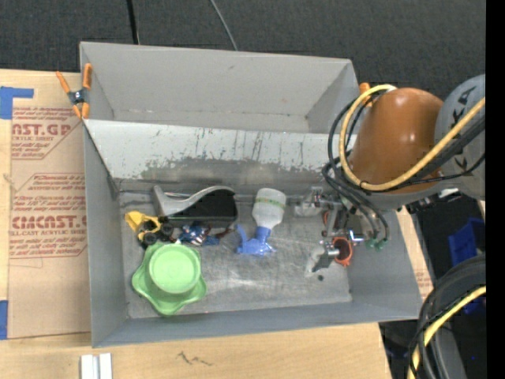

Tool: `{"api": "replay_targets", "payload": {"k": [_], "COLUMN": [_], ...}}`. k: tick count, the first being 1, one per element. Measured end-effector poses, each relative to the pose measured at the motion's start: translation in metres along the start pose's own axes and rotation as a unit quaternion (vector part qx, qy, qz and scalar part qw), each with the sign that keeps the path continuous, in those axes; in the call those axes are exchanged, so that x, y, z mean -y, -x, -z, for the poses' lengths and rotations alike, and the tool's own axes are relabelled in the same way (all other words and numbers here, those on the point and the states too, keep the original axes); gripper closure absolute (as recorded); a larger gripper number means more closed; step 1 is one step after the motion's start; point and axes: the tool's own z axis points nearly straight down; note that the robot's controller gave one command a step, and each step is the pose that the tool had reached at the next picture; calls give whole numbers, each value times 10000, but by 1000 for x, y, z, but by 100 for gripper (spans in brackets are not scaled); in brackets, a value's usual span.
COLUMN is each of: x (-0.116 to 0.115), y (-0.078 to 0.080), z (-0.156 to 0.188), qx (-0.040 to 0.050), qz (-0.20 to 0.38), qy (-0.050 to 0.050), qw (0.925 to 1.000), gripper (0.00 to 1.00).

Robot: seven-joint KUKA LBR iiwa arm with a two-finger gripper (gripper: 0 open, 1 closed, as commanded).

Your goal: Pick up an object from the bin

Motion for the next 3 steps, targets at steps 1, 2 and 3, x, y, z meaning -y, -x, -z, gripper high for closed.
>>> {"api": "replay_targets", "payload": {"k": [1,2,3], "x": [0,-18,-75], "y": [0,20,71], "z": [0,-30,-105], "qx": [0,37,-3], "qz": [-1,291,320], "qy": [0,-8,7], "qw": [10000,9996,9995], "gripper": [0,0,100]}}
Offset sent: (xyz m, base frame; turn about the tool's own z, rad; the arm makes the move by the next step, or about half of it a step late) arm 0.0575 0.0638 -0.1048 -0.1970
